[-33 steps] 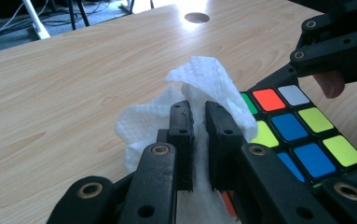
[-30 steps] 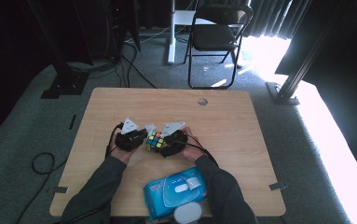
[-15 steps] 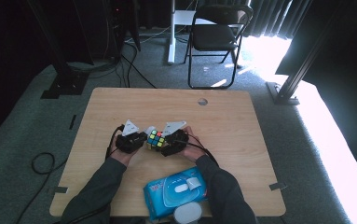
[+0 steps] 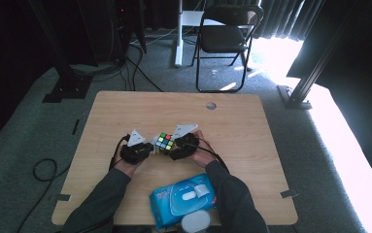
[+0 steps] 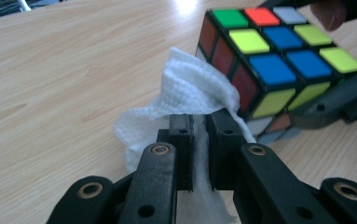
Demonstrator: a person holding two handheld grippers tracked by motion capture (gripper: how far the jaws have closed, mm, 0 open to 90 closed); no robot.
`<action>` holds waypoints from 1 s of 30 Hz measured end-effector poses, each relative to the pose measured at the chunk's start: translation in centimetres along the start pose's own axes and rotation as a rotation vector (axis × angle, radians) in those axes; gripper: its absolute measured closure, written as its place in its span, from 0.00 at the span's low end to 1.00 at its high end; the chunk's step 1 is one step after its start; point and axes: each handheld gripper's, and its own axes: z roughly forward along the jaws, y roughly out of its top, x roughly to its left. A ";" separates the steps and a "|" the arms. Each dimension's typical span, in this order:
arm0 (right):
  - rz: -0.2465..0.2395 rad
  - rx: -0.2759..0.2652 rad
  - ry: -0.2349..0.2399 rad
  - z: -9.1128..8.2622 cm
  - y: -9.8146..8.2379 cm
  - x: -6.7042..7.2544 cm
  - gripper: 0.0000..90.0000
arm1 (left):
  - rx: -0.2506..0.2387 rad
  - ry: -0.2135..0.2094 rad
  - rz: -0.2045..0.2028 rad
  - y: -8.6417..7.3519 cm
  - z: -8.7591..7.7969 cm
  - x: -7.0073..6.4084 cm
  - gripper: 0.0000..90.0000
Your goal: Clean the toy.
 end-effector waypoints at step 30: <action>0.001 -0.053 0.077 -0.6 0.8 0.4 0.38 | 0.005 0.004 -0.020 0.4 0.6 0.9 0.91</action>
